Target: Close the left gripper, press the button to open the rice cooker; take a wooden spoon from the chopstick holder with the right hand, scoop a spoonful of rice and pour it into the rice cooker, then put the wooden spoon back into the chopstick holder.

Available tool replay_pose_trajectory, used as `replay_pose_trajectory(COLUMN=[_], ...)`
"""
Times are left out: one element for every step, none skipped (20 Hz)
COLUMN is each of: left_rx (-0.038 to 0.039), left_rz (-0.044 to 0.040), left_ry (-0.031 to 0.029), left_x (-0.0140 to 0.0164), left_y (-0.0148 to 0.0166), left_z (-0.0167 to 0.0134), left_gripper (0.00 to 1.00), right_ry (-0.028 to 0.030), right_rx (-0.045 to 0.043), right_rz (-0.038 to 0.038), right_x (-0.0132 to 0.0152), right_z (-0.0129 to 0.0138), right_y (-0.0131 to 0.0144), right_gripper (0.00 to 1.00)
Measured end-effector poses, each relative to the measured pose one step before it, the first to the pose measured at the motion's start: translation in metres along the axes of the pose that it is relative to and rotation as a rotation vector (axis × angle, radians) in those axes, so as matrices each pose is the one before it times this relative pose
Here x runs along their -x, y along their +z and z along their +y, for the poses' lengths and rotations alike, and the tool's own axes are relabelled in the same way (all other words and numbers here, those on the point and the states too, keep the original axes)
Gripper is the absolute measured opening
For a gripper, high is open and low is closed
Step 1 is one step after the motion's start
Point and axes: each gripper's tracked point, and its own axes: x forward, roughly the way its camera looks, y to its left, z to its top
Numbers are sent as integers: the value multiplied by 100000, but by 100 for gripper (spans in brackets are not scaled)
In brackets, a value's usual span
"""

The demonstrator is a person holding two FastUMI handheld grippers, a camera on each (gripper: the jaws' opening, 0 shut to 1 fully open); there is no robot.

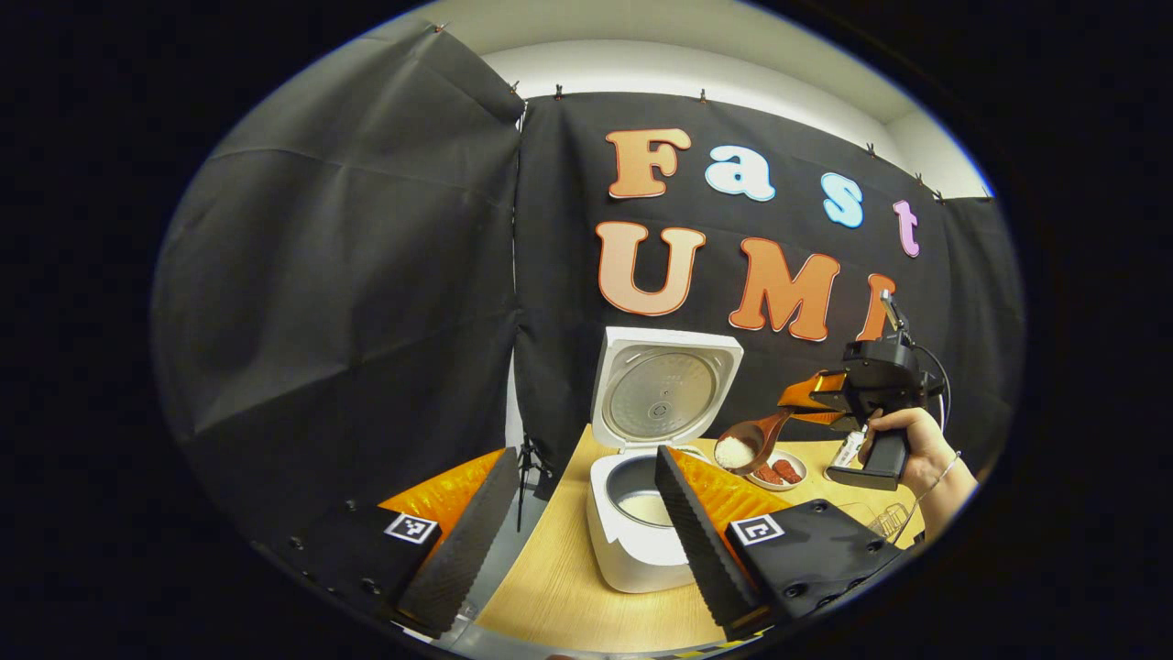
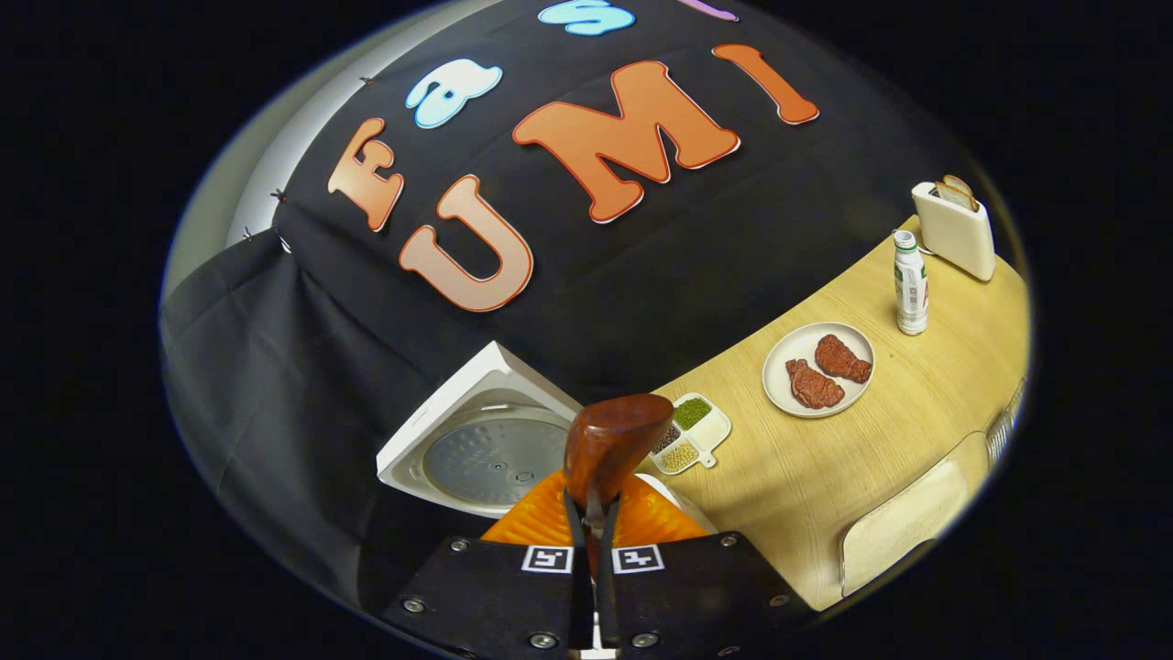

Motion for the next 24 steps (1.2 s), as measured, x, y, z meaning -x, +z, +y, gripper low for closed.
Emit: replay_pose_trajectory(left_rx=[175,233,175,96,10,-5,1,85,97,33,-83,-128,-131,-32,135,200,128,-21,-225,-280,-246,-204,-73,176], left_rz=[144,92,-9,-63,-52,-55,-129,-87,-71,-2,76,74,79,21,48,5,-83,-135,-88,-165,-171,11,25,-49], left_ry=[51,-90,1,101,292,449,184,60,95,-42,-198,-230,-75,-23,-137,-258,-269,-303,-192,-32,-197,-91,-71,0], left_x=[-15,120,4,-71,33,-101,-24,151,-34,-110,72,115,32,-154,-38,25,36,-25,-6,34,41,-41,111,21], left_y=[22,-176,3,-26,-31,46,20,59,-56,-97,-85,30,0,-60,-66,34,22,22,88,23,7,-29,-22,104], left_z=[135,50,130,136,167,151,101,14,32,127,-11,-70,18,98,13,-85,-114,-60,-73,-3,-66,-18,-24,-71], left_gripper=[100,100,100,100,100,100,100,100,100,100,100,100,100,100,100,100,100,100,100,100,100,100,100,100], right_ry=[170,217,257,218,164,322,392,394,381,307,185,-22,-42,-101,1,198,328,82,54,51,25,-36,121,328], right_rx=[1427,1487,1743,1757,1635,1449,1067,687,650,792,882,1034,1351,1486,1413,1235,1287,863,819,1040,1426,1708,1948,1946], right_rz=[-243,-532,-548,-594,-534,-292,-241,-143,-18,-69,-100,-178,-237,-497,-382,-341,-177,89,-208,-530,-647,-585,-518,-550], right_x=[-94,141,202,-63,5,-57,-192,-202,-77,-54,40,-83,-75,-25,55,-33,39,-11,22,10,17,5,-39,81], right_z=[249,259,294,363,370,345,343,186,173,235,116,40,42,143,105,89,21,-13,66,29,48,34,223,254], right_y=[-22,-37,-37,78,5,50,58,53,-178,-10,-102,-35,10,95,-45,41,28,-4,-38,124,93,146,-1,119], right_gripper=[1,1,1,1,2,2,1,1,1,1,1,1,1,1,1,1,1,1,1,1,1,1,1,1])
